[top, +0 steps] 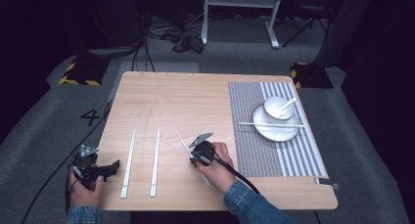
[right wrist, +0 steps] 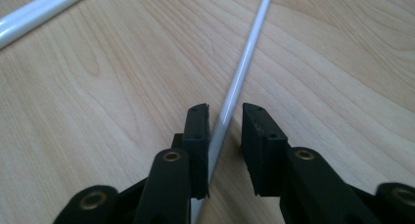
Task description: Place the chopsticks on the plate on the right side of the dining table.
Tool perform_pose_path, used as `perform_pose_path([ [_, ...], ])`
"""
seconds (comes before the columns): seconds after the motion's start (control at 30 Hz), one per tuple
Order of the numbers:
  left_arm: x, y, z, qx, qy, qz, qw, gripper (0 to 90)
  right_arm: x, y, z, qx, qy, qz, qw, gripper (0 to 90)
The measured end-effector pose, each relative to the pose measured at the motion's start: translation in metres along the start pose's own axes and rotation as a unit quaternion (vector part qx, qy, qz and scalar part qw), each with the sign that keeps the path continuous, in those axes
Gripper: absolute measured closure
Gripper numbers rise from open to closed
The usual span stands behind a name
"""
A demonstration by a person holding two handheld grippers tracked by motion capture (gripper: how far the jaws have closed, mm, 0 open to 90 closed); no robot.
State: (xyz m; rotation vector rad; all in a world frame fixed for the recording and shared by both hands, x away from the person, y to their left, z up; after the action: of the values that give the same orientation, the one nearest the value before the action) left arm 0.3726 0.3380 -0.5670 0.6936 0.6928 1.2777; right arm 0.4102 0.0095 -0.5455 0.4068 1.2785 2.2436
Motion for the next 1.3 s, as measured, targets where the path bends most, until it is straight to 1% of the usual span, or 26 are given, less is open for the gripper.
perform_pose_path([
  [0.1, 0.0, 0.0, 0.0, 0.0, 0.0, 0.0, 1.0, 0.3, -0.008, 0.004, -0.006, 0.004, -0.006, -0.002, 1.0, 77.5],
  [0.23, 0.0, 0.0, 0.0, 0.0, 0.0, 0.0, 1.0, 0.3, -0.017, 0.009, -0.014, 0.007, -0.01, -0.003, 0.9999, 79.6],
  [0.37, 0.0, 0.0, 0.0, 0.0, 0.0, 0.0, 1.0, 0.3, -0.024, 0.014, -0.021, 0.014, -0.014, 0.004, 0.9998, 82.6],
  [0.53, 0.0, 0.0, 0.0, 0.0, 0.0, 0.0, 1.0, 0.3, -0.035, 0.017, -0.027, 0.017, -0.027, 0.0, 0.9995, 81.9],
  [0.77, 0.0, 0.0, 0.0, 0.0, 0.0, 0.0, 1.0, 0.3, -0.048, 0.021, -0.033, 0.022, -0.046, -0.016, 0.9986, 80.2],
  [0.93, 0.0, 0.0, 0.0, 0.0, 0.001, -0.001, 1.0, 0.3, -0.049, 0.022, -0.033, 0.045, -0.043, -0.016, 0.9979, 78.9],
  [1.1, 0.0, 0.0, 0.0, 0.0, 0.001, -0.001, 1.0, 0.2, -0.046, 0.018, -0.024, 0.051, -0.036, -0.017, 0.9979, 77.8],
  [1.23, 0.0, 0.0, 0.0, 0.0, 0.001, -0.001, 1.0, 0.3, -0.043, 0.014, -0.016, 0.083, -0.026, -0.013, 0.9961, 77.7],
  [1.3, 0.0, 0.0, 0.0, 0.0, 0.001, -0.001, 1.0, 0.2, -0.044, 0.013, -0.013, 0.094, -0.023, -0.013, 0.9952, 79.1],
])
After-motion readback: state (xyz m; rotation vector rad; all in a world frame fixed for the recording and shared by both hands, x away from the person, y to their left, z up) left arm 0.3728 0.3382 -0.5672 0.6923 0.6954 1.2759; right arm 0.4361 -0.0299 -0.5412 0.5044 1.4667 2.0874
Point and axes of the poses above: each handheld gripper's, and its own axes: y roughly backward along the jaws, z roughly out of its top, x roughly to its left, the point moved 8 cm from there along -y, roughly forward along the jaws, and after that the axes turned 4 degrees about x, right-handed, at the moved point
